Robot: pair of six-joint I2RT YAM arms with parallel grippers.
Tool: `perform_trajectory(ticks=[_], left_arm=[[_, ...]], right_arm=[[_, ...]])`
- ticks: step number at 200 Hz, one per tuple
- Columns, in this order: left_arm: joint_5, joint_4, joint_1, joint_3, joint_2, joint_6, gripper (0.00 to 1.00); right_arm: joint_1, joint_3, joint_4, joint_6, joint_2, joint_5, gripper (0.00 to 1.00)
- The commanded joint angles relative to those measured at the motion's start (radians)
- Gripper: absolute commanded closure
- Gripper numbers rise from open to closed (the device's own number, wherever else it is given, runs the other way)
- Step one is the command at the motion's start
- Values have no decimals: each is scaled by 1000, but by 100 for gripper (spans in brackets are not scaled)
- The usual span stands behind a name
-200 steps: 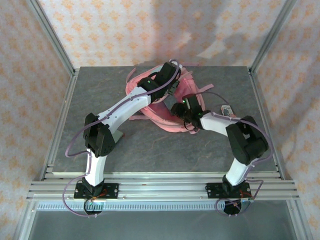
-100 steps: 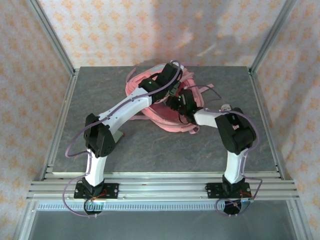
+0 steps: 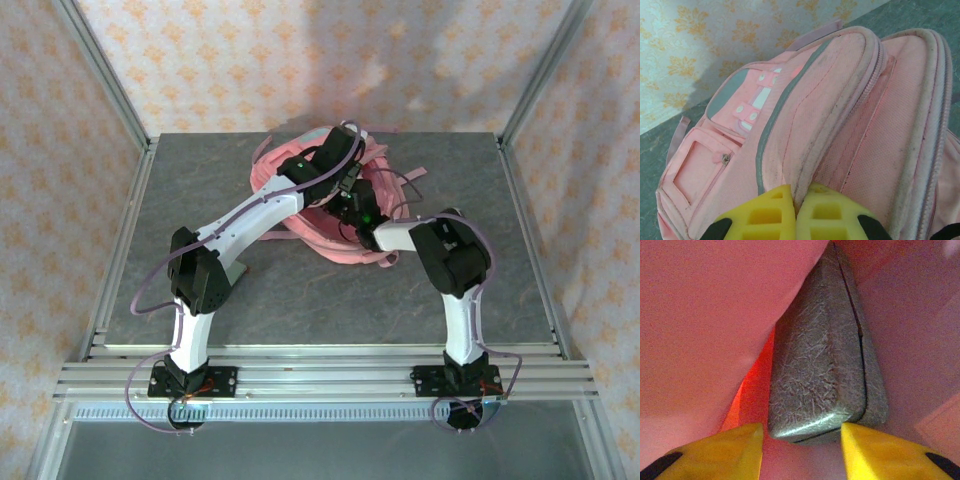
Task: Pack the student bag
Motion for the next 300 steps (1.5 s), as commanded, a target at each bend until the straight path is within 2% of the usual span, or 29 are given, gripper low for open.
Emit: perform_trajectory(ticks=[1,43,88,117,139,153,167,196,215,248,273,300], left_arm=[[-33,78,-9,-8,-75,-23,100],[-45,91,-5,-60,-87,-27,100],[-27,115,-5,-118,-88,-60,100],[0,150,-15,-189,-134,-97,100],[6,193,-30,-260,-150,-128,100],[13,229,-39,-308,-165,-146,100],[24,252,-48,-347,-171,-160,100],[34,269,-67,-401,-164,-190,100],[38,288,-82,-447,-161,-207,100],[55,330,-100,-532,-161,-246,100],[61,344,-104,-564,-164,-257,100],[68,353,-104,-578,-169,-264,100]], right_arm=[[-3,-31,-31,-25,-65,2,52],[-5,-261,-241,-140,-378,110,37],[-22,-406,-554,-214,-717,235,31],[-101,-441,-790,-209,-927,345,19],[-188,-448,-931,-205,-1009,429,17],[-255,-440,-1010,-194,-1019,485,15],[-329,-443,-1052,-173,-1014,541,7],[-485,-449,-1010,-174,-960,524,4],[-538,-432,-959,-182,-897,514,3],[-642,-373,-872,-218,-728,457,2],[-739,-335,-791,-239,-607,294,2],[-756,-300,-725,-258,-514,197,3]])
